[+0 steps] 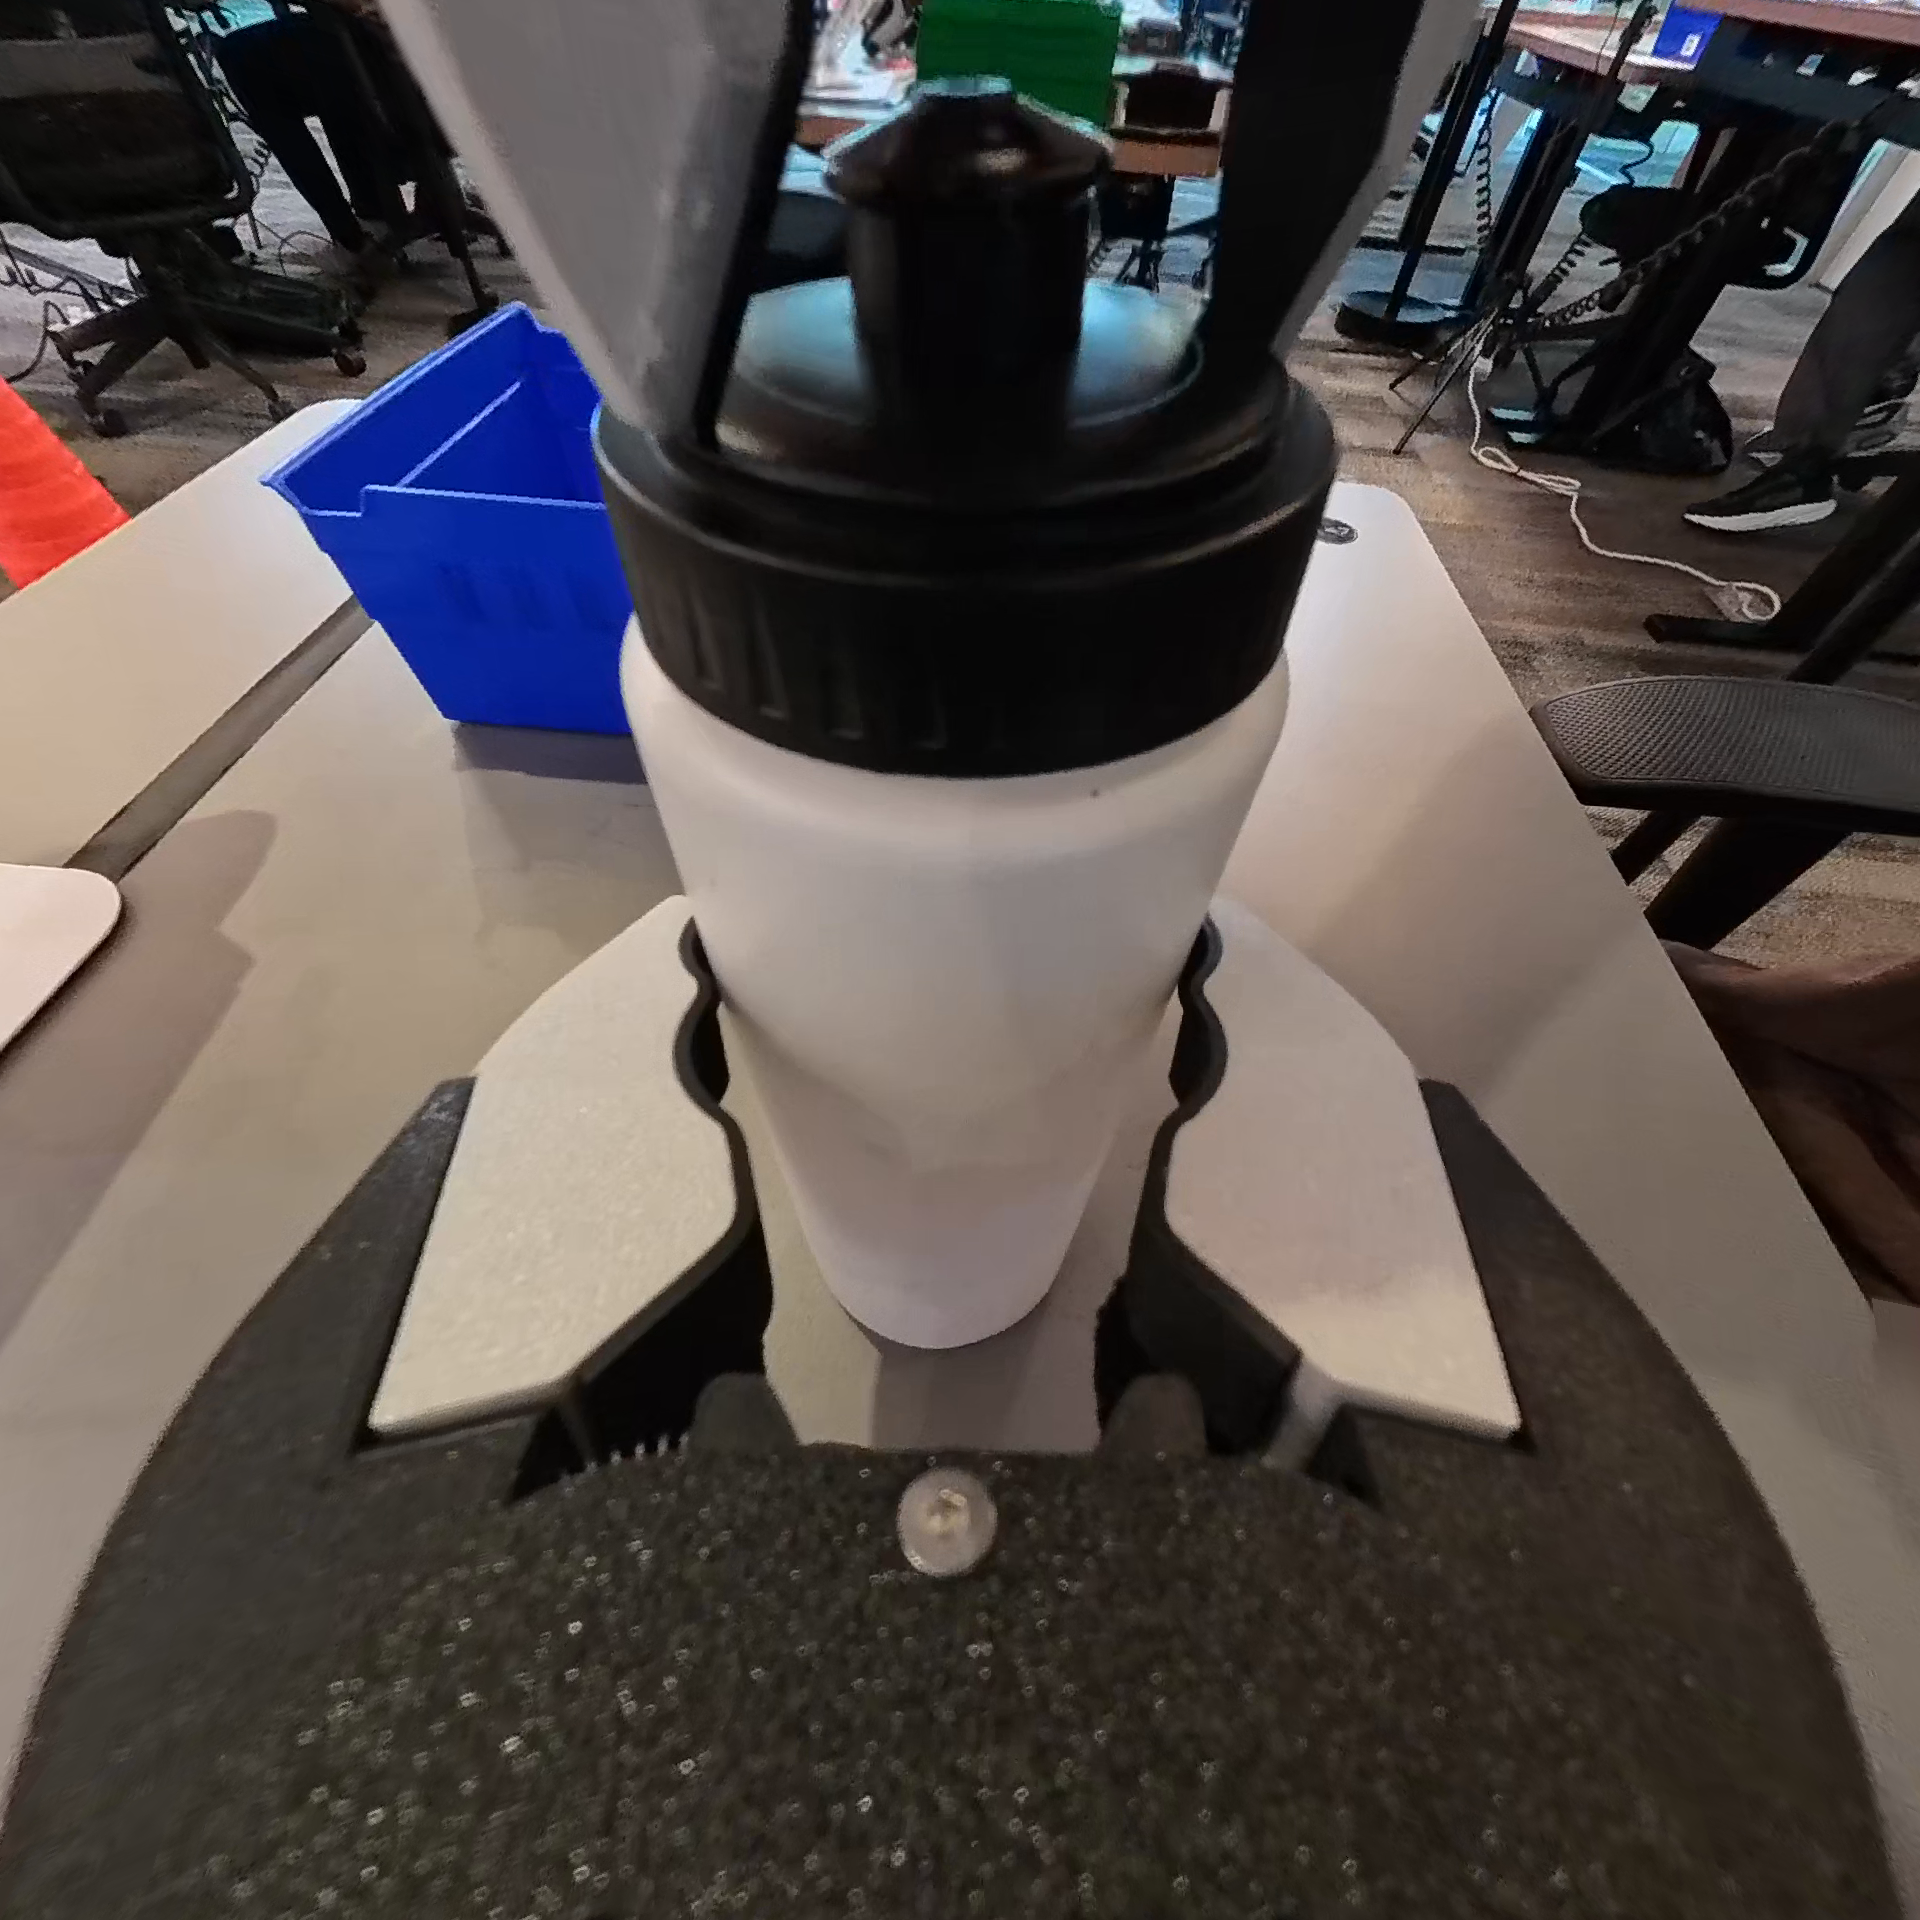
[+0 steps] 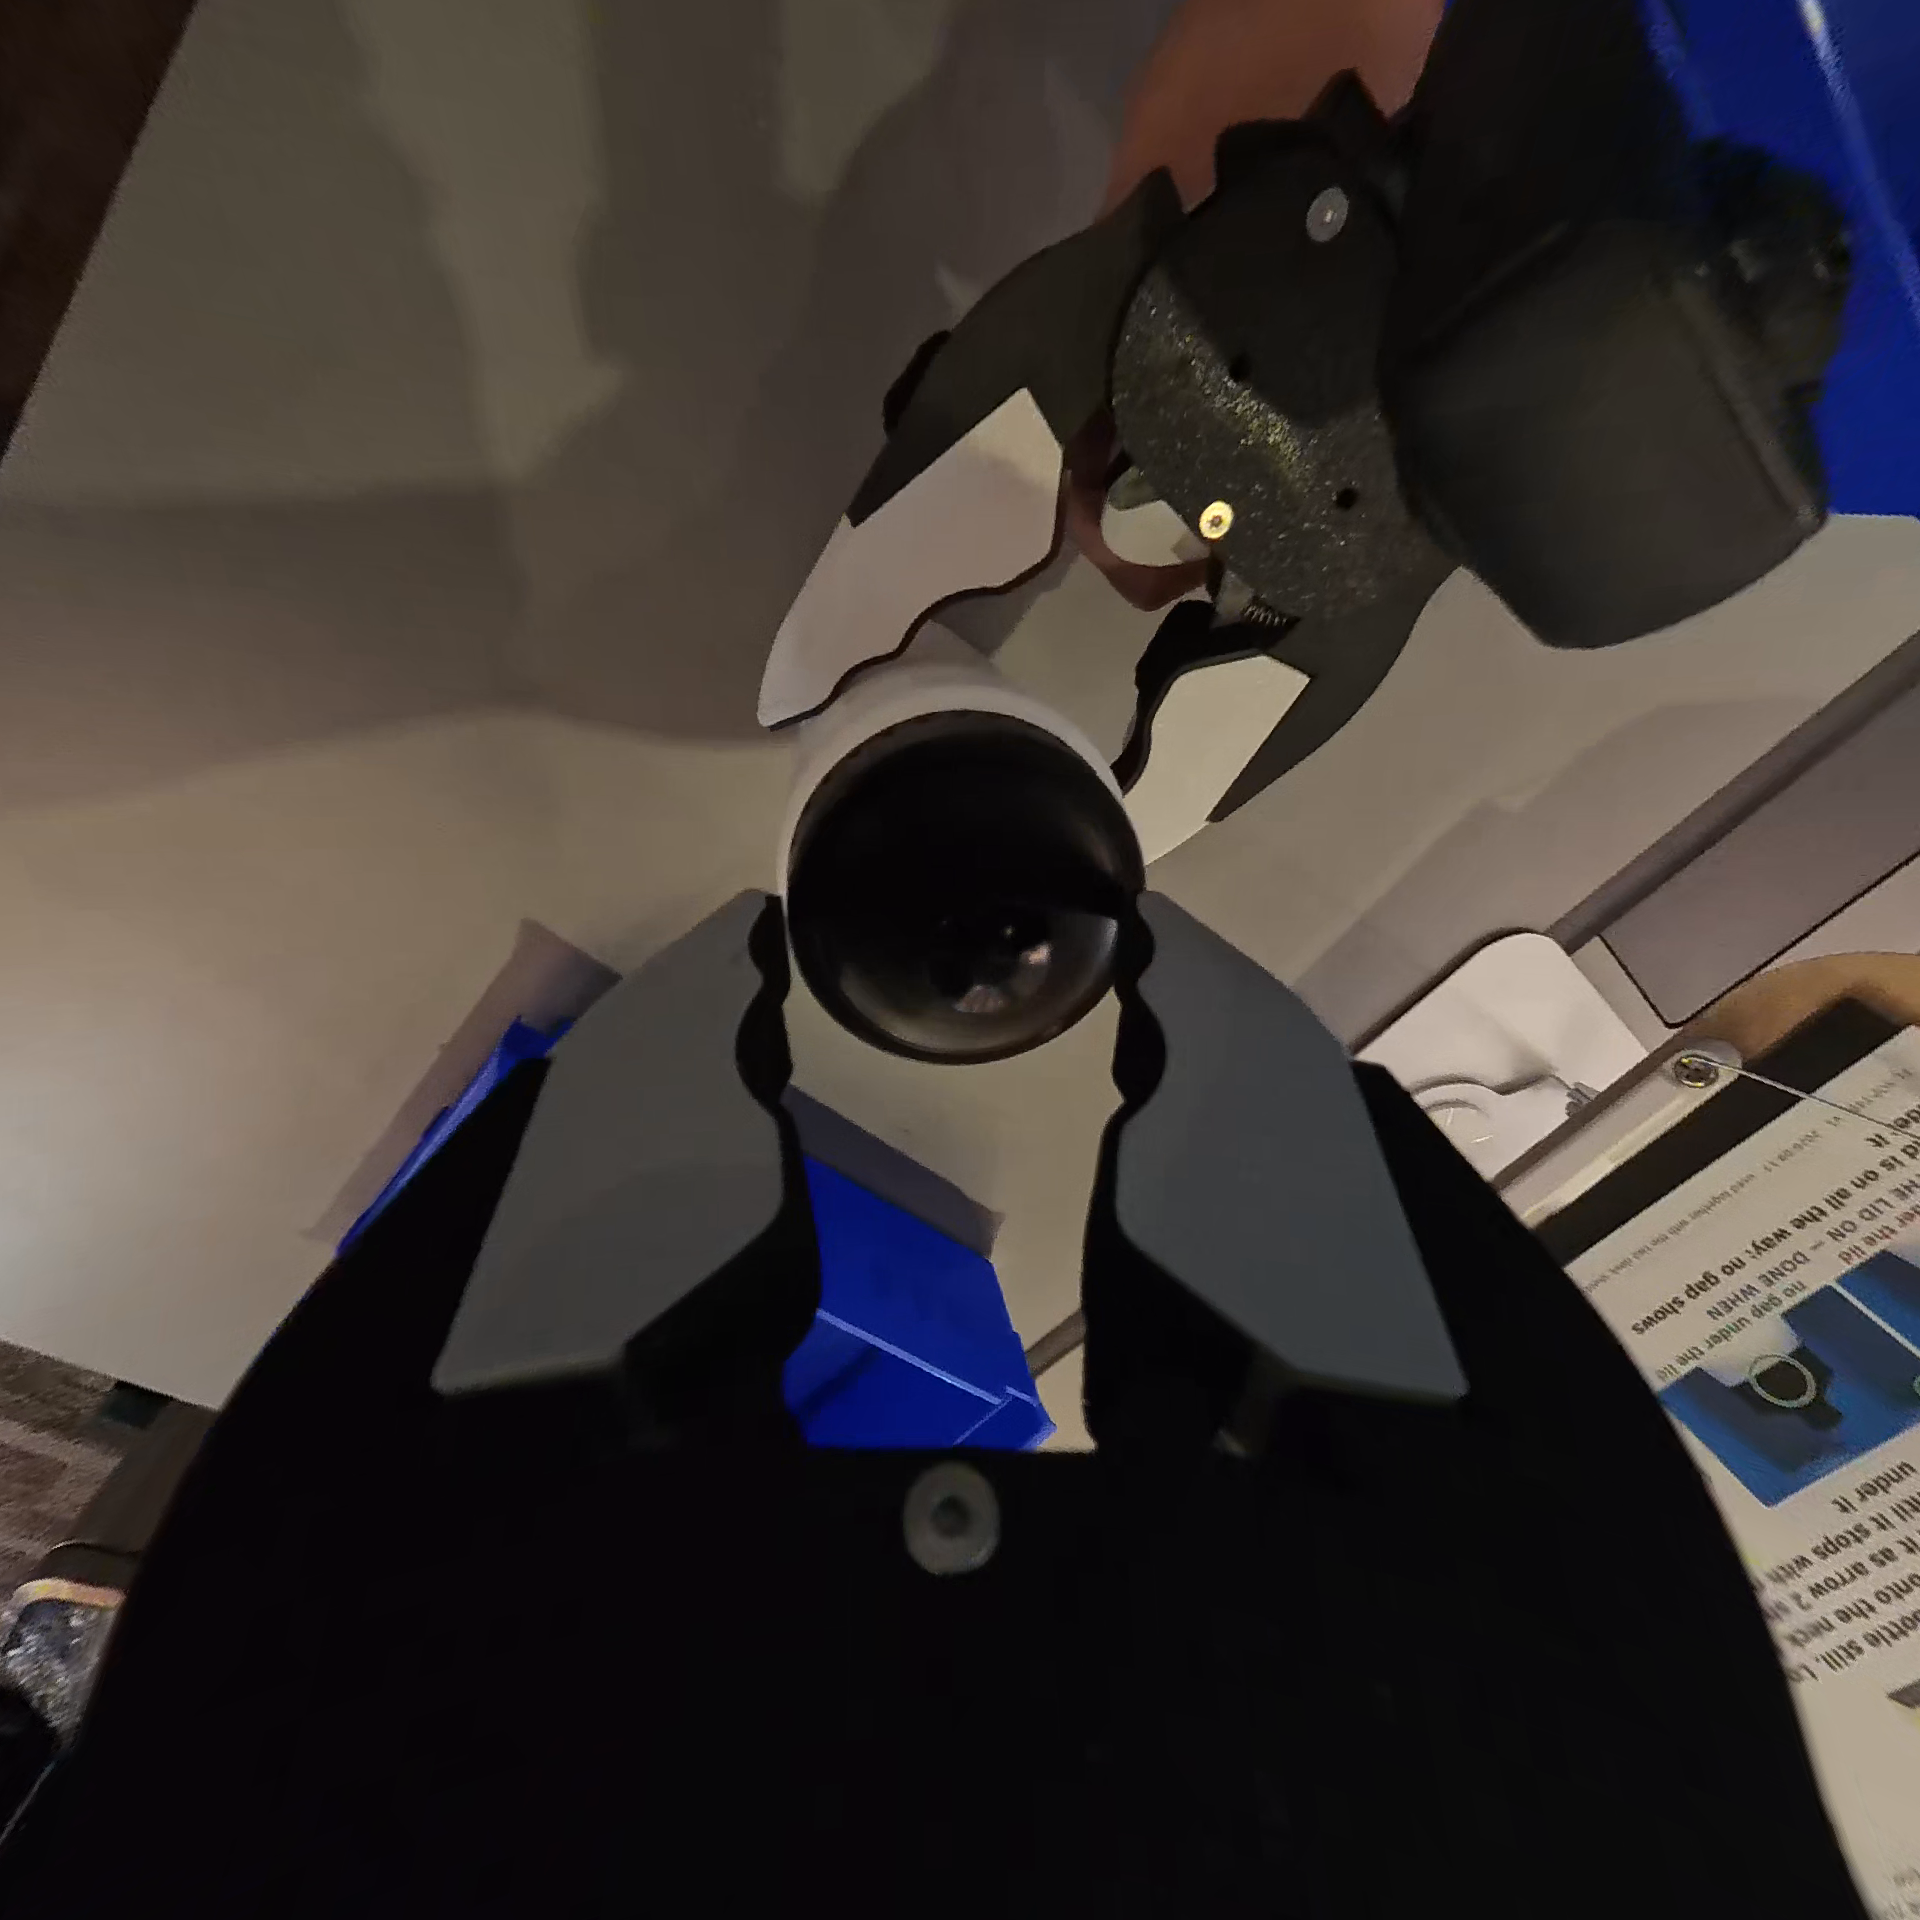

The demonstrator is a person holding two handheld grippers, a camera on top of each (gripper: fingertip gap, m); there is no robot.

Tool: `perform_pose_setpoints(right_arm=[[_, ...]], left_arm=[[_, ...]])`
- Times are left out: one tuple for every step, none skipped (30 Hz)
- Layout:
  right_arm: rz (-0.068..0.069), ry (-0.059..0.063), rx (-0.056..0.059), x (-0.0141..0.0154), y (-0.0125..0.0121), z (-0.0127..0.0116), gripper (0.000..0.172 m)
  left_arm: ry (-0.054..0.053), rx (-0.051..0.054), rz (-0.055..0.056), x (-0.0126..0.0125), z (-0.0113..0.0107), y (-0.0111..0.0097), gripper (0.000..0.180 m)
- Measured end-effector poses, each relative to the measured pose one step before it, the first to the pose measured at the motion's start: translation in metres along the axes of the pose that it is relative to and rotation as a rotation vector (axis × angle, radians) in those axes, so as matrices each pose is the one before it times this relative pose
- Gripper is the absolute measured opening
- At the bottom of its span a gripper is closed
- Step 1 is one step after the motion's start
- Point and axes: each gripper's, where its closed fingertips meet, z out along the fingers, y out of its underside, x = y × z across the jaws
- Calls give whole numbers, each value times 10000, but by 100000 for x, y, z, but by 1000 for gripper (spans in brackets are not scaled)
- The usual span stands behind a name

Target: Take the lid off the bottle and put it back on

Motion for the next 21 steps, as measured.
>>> perform_pose_setpoints(right_arm=[[18,-96,-8,-21,6,-44,60],[-6,-78,11,-70,-20,-40,60],[-19,28,-19,52,18,8,61],[31,98,-92,141,125,128,71],[110,-102,-169,-117,266,225,75],[99,-107,-165,-135,268,325,80],[38,-30,-76,-21,134,338,83],[-31,-71,34,-110,-32,301,81],[-58,-24,36,-33,-88,247,78],[-81,134,-16,200,-60,112,73],[-50,-45,26,-70,-71,-3,73],[58,-40,-2,10,20,-5,73],[232,-79,-22,46,47,-15,73],[432,-132,-68,72,100,2,73],[520,-89,-120,122,103,-17,72],[584,-71,-139,85,68,-15,73],[436,-16,-128,31,43,3,72],[284,-3,-73,44,-9,-3,72],[284,-37,-47,35,10,3,72],[344,-31,-20,51,14,1,72],[273,-12,92,74,-51,6,72]], left_arm=[[6,2,13,27,7,-3,84],[6,-6,19,20,20,0,84],[8,-5,9,34,2,6,84],[18,0,11,44,15,-4,84],[7,-1,9,22,7,10,84],[4,-5,3,14,-2,7,84],[5,-3,2,12,9,0,84],[8,0,5,24,13,-4,84],[9,-2,8,34,14,-2,84],[9,-9,16,35,20,5,84],[7,-17,9,30,0,8,84],[-12,-16,-17,-36,-2,5,84],[-18,-3,-42,-74,-6,12,84],[-22,13,-66,-109,-14,-4,84],[-16,25,-62,-103,-11,-8,84],[-5,29,-35,-68,-6,-2,84],[-2,24,-11,-39,-14,-2,84],[-10,5,-11,-49,-31,14,84],[-21,-18,-24,-57,-29,5,84],[-37,-35,-12,-49,-25,24,84],[-51,-58,-6,-65,-27,28,84]])
